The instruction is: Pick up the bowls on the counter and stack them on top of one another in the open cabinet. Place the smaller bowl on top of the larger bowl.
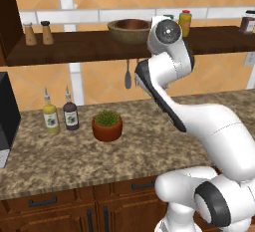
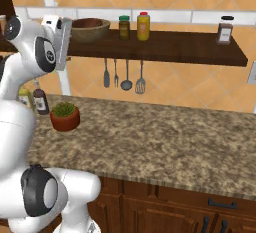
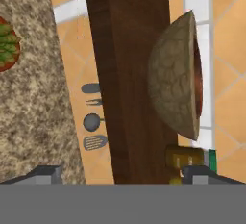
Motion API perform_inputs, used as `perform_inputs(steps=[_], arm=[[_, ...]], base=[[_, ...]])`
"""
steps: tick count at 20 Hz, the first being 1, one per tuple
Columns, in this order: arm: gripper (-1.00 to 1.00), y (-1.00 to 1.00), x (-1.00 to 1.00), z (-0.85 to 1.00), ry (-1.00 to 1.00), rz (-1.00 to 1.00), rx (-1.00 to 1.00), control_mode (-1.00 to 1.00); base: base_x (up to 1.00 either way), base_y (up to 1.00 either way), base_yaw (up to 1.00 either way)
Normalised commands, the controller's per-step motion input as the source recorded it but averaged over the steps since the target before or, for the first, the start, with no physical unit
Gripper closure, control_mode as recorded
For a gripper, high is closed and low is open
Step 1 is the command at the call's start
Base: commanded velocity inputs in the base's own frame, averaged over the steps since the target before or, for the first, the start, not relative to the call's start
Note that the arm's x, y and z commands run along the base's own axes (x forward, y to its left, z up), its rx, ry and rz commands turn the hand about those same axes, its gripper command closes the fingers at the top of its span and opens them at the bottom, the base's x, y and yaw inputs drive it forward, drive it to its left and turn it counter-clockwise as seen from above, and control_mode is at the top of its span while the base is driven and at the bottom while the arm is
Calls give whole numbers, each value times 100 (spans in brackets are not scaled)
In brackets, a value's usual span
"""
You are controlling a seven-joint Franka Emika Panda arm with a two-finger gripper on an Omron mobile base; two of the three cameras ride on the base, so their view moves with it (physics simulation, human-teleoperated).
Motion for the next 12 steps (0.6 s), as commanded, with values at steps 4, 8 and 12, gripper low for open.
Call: perform_inputs(steps=[4,8,12], arm=[[-100,-100,-100,-100,-17,-2,0,-100],[-100,-100,-100,-100,-3,-1,5,-100],[-100,-75,-83,-75,8,-1,6,-100]], base=[[0,0,0],[0,0,0],[0,0,0]])
